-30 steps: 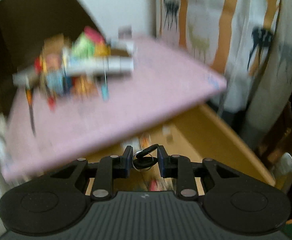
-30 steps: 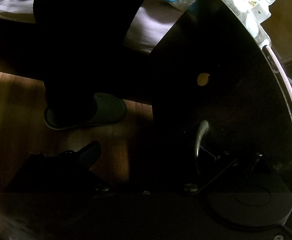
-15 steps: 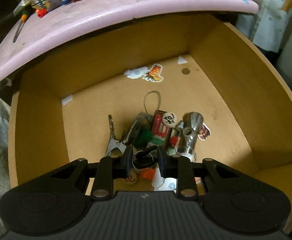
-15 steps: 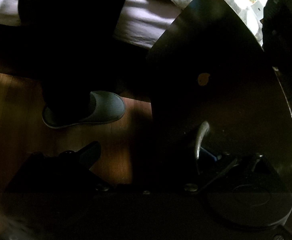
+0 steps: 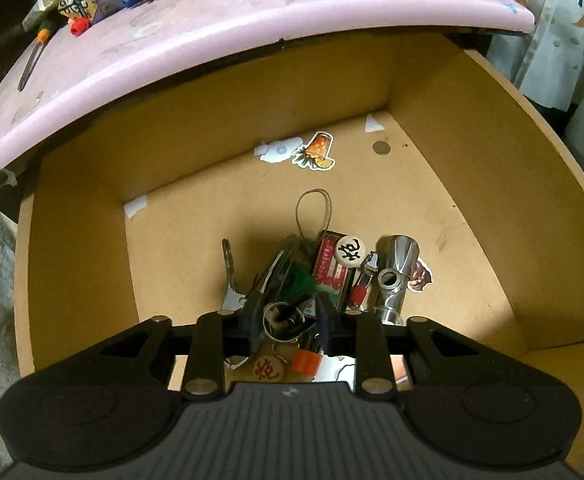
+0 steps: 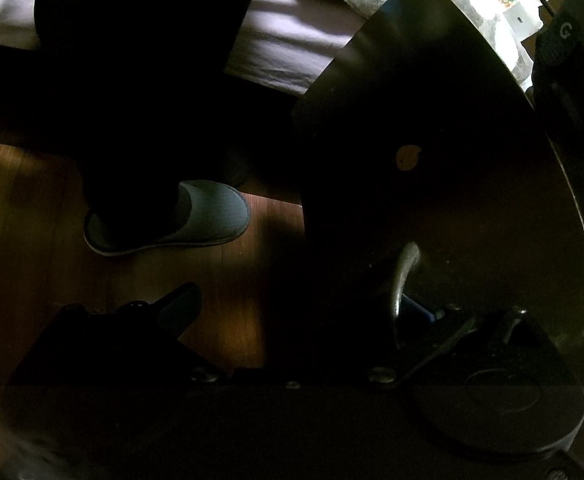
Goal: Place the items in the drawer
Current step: 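Withdraw the left tool from the drawer while the right tool pushes the drawer front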
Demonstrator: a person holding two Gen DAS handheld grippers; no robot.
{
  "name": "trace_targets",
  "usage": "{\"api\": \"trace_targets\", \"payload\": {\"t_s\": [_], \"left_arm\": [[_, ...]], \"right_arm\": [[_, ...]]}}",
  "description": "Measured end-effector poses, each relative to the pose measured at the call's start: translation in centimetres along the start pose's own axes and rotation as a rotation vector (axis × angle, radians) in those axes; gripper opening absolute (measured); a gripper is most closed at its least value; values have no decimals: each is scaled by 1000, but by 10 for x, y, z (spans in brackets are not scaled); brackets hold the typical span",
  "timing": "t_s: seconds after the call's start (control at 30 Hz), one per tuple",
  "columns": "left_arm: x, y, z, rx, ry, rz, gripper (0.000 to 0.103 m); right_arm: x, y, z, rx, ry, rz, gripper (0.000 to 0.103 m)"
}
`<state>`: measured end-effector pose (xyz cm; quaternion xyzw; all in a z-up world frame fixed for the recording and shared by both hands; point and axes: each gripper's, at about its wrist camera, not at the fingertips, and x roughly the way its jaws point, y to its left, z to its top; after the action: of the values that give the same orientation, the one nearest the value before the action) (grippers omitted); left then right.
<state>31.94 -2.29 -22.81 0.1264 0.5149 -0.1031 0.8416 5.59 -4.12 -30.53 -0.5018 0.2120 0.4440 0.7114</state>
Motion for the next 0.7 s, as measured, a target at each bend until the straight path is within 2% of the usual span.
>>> {"api": "trace_targets", "payload": {"t_s": [0.03, 0.07, 0.27, 0.4, 0.47, 0.53, 0.7], "left_arm": [[-3, 1, -1, -10, -14, 0, 57], [-7, 3, -2, -24, -27, 0, 59], [-50, 16, -11, -108, -112, -10, 59], [-89, 23, -32, -165, -177, -34, 59], [-106, 26, -47, -202, -207, -42, 59], [-121, 30, -65, -254, -239, -52, 59], [-151, 36, -113, -360, -317, -66, 59]], "right_arm": [[-1, 0, 0, -1, 1, 0, 103], [-1, 0, 0, -2, 2, 1, 103], [-1, -2, 2, 5, 12, 1, 102], [1, -1, 4, 15, 26, -9, 101], [2, 1, 5, 17, 36, -20, 98], [2, 4, 6, 13, 51, -38, 90], [2, 5, 9, 22, 83, -80, 79]]}}
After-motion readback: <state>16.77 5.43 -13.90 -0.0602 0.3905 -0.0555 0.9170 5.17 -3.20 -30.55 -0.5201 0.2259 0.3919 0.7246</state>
